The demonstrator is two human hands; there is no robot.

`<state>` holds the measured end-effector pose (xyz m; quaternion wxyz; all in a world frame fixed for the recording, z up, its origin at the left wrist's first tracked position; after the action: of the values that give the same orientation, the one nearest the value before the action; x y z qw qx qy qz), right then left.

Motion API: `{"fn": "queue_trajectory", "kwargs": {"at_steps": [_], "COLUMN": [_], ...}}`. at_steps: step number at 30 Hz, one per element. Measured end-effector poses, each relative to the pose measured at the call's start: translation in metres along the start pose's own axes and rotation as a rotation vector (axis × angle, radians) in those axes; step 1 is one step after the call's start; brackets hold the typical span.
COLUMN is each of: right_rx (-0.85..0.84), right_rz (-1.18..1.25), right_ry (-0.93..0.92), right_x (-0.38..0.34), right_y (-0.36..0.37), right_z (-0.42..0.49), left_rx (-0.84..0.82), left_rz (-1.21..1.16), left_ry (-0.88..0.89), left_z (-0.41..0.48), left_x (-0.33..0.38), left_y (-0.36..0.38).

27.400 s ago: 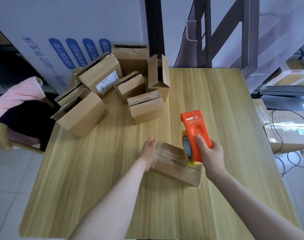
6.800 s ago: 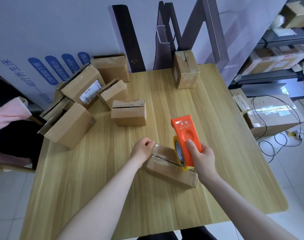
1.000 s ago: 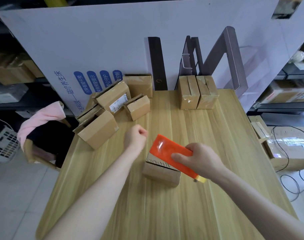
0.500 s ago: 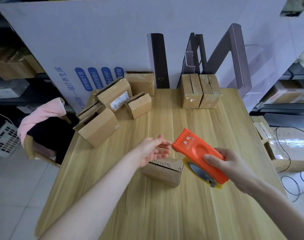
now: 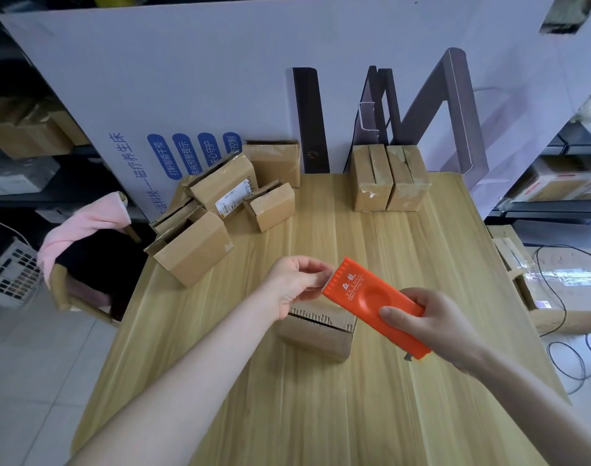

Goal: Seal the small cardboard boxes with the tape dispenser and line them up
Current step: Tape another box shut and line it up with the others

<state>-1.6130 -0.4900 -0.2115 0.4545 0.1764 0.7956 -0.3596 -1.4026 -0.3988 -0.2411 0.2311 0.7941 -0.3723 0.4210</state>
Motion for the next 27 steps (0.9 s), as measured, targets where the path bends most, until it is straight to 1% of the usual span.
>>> {"fn": "queue_trajectory", "kwargs": {"at_steps": [5, 9, 15, 17, 20, 23, 27], "right_rx": [0.051, 0.102, 0.144, 0.156, 0.155, 0.136, 0.117], "right_rz": [-0.131, -0.255, -0.297, -0.325, -0.347, -0.422, -0.470], "right_ry": [-0.066, -0.101, -0.107, -0.102, -0.089, -0.077, -0.056], "right_x": [-0.005, -0.012, -0.018, -0.021, -0.027, -0.032, -0.026], "right_y": [0.012, 0.022, 0.032, 0.036, 0.042, 0.047, 0.037], "right_z": [0.003, 0.005, 0.007, 0.008, 0.008, 0.006, -0.003], "left_rx": [0.158, 0.194, 0.307, 0.337, 0.396, 0.453, 0.521], "left_rz": [0.157, 0.229, 0.067, 0.074, 0.204, 0.320, 0.379], "left_ry": [0.108, 0.152, 0.143, 0.142, 0.171, 0.176, 0.166], "left_z": [0.001, 0.005, 0.006, 0.010, 0.018, 0.022, 0.028], "left_x": [0.001, 0.002, 0.001, -0.001, -0.005, -0.008, -0.008], "left_y": [-0.001, -0.004, -0.008, -0.011, -0.017, -0.022, -0.050]}}
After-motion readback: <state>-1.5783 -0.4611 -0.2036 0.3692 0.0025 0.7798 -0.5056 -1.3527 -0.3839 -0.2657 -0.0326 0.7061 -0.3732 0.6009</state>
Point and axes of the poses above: each hand's wrist, its own z-axis towards the middle knuckle, its own y-axis out of the palm, x = y × z, the point moved 2 cm from there along z, towards the middle knuckle, and after that the axes turned 6 degrees about x, right-handed, at the moved point
